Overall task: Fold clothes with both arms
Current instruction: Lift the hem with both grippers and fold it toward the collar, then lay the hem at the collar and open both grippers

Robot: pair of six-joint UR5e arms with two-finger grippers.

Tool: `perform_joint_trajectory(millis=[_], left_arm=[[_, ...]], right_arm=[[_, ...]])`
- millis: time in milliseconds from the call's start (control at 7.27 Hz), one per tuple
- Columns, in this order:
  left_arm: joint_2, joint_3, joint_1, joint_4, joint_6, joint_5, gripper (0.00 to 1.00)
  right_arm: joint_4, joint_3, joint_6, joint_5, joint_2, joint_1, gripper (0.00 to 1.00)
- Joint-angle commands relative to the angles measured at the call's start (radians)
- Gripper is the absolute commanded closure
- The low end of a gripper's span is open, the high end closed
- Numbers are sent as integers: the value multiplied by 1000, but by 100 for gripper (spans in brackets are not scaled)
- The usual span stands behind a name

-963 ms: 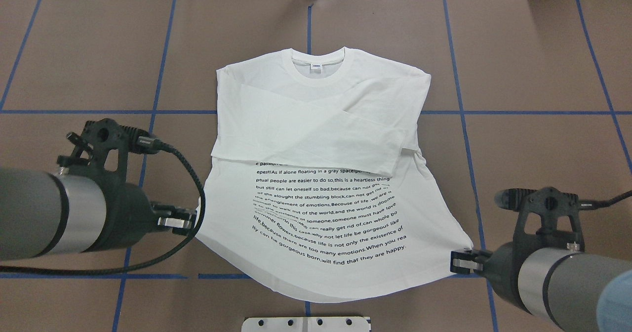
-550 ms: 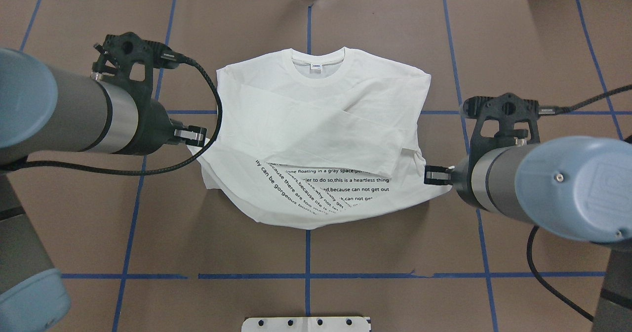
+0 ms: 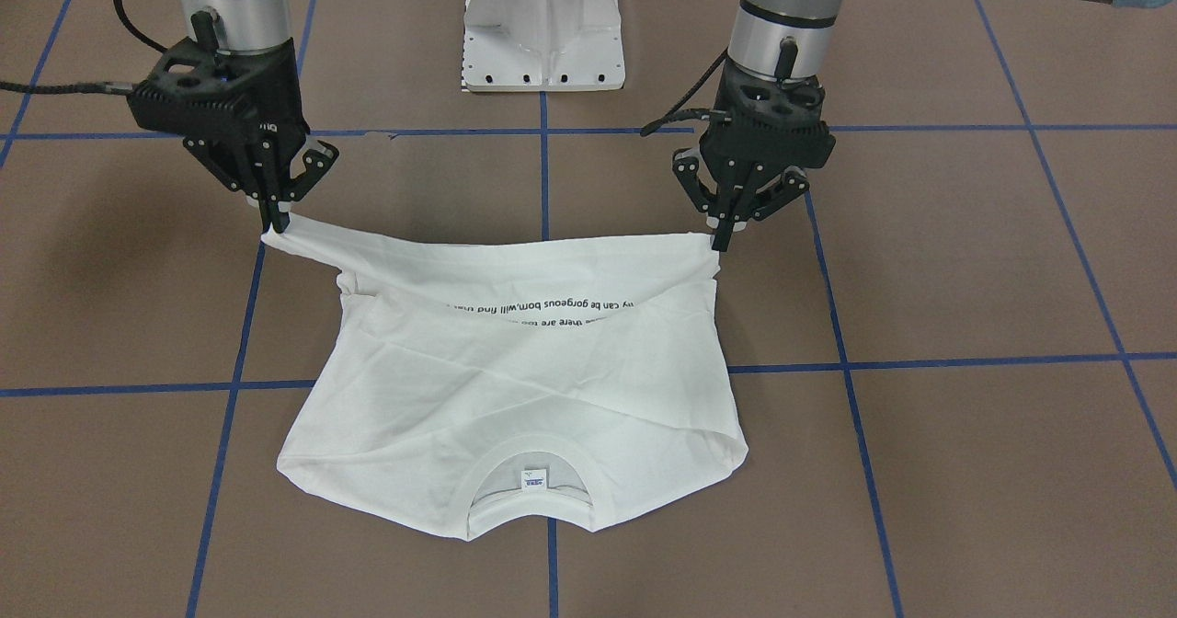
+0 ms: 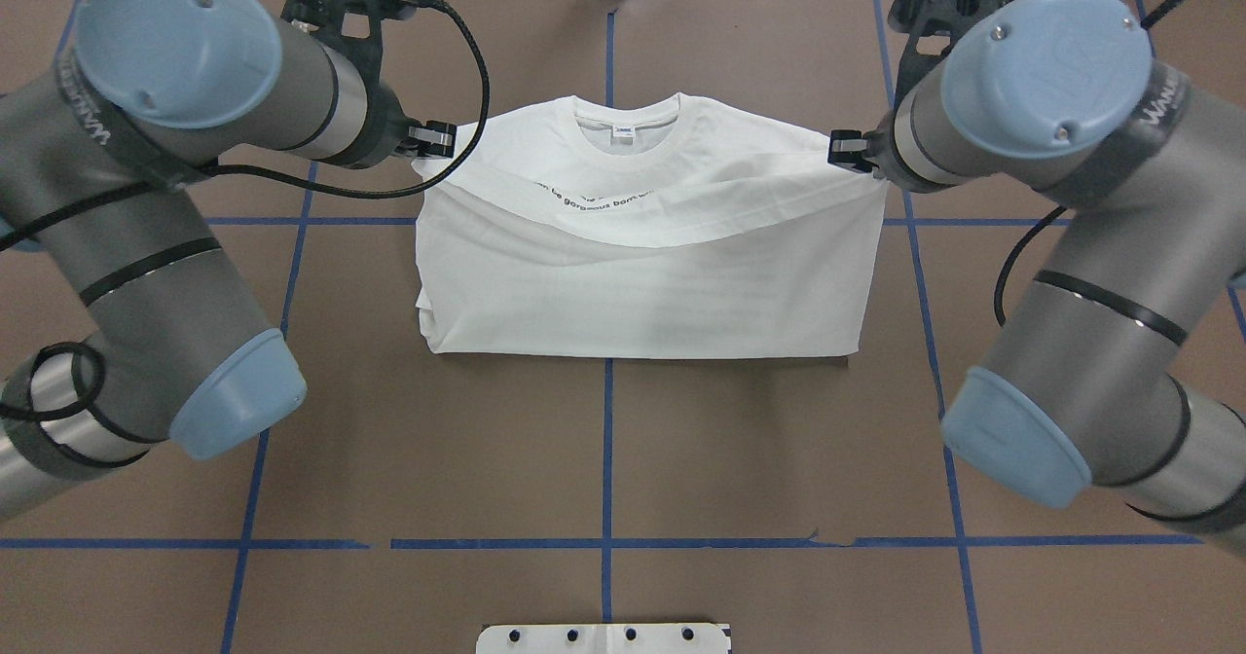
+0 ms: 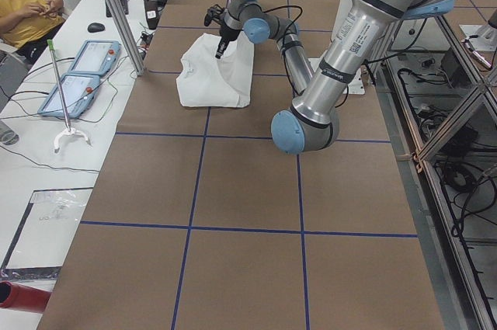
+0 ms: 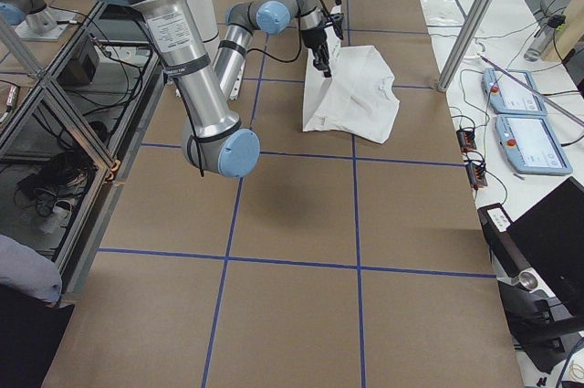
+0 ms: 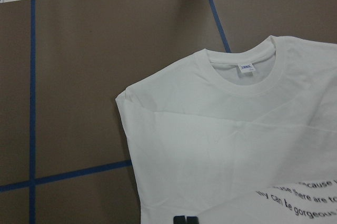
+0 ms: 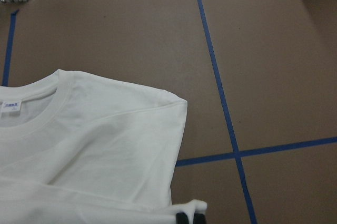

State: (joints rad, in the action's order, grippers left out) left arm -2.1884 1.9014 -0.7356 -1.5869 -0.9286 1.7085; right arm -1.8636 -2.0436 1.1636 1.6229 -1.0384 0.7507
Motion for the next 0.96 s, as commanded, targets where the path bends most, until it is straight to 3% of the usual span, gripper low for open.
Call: perform_joint_trajectory(millis=[0, 413, 826], left_arm=[[-42, -163, -16, -121, 2, -38, 100], [-118, -436, -34, -325, 4, -75, 100], [-174, -614, -50, -432, 27, -105, 100]], right_arm=[[137, 246, -33, 2, 93, 58, 100], [308, 465, -31, -6, 132, 53, 100], [326, 572, -33, -15, 168, 48, 100]])
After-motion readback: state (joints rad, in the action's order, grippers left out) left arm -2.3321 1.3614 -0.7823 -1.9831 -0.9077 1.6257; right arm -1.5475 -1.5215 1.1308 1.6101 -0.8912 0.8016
